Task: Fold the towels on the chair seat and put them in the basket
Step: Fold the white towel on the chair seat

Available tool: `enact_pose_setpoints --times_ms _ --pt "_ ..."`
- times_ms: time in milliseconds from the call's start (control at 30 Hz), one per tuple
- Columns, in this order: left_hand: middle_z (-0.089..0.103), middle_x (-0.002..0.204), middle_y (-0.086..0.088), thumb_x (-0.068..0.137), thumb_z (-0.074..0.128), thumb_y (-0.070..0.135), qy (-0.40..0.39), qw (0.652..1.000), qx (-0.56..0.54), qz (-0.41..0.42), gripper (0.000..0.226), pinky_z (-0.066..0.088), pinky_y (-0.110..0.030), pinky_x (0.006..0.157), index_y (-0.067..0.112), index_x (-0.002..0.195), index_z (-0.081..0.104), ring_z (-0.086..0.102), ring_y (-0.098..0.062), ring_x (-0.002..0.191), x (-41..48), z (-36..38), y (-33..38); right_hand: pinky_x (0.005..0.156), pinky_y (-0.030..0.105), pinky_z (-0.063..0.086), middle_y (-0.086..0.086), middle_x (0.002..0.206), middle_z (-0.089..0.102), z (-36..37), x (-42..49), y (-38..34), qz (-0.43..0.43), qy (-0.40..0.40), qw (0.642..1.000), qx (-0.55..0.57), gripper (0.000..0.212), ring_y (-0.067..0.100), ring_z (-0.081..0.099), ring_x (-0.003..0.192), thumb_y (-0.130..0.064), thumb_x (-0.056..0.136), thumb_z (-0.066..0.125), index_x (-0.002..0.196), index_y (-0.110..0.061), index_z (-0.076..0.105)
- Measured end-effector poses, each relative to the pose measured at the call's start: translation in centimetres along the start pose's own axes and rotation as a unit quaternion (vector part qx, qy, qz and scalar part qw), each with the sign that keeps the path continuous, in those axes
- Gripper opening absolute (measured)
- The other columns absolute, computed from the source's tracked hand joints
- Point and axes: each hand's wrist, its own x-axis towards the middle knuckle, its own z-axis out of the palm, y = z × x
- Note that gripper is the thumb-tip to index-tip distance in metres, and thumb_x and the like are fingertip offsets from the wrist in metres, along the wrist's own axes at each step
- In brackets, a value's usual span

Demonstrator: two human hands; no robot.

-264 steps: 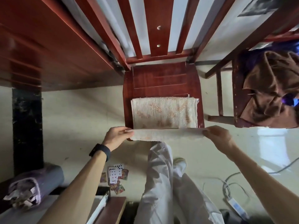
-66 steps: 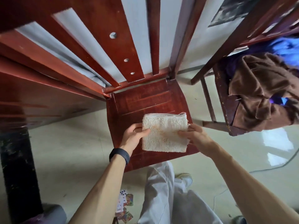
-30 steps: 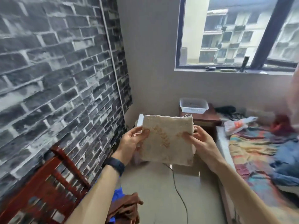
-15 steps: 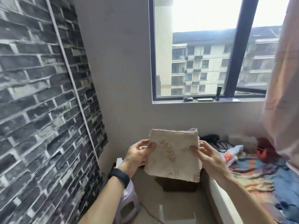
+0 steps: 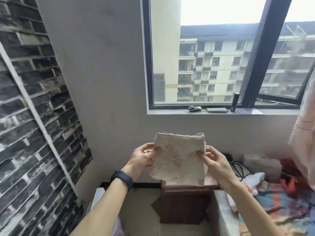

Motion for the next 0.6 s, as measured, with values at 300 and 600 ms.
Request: enact_pose_setpoints --times_ms 300,600 --pt "0.070 0.101 -0.014 0.078 0.078 0.030 0.041 0.995 -0.047 -0.077 0.042 0.055 -0.037 0.076 0.008 0.112 0.067 0.067 -0.026 0.086 16.6 2.1 -4.6 0.062 0.025 0.051 0.001 0.084 0.075 -2.1 16.5 9.3 0.106 -0.032 0.994 -0.002 0.008 0.012 0.072 0.078 -0.021 0.095 0.065 0.096 -0.025 0.073" --pt "0.071 0.112 -0.008 0.093 0.066 0.033 0.033 0.963 0.000 -0.268 0.032 0.058 -0.032 0.073 0.014 0.118 0.063 0.070 -0.021 0.096 29.6 1.9 -15.7 0.090 0.031 0.053 -0.006 0.114 0.068 0.4 25.2 25.6 0.304 -0.062 0.949 -0.052 0.031 0.009 0.065 0.102 -0.045 0.090 0.068 0.115 -0.025 0.064"
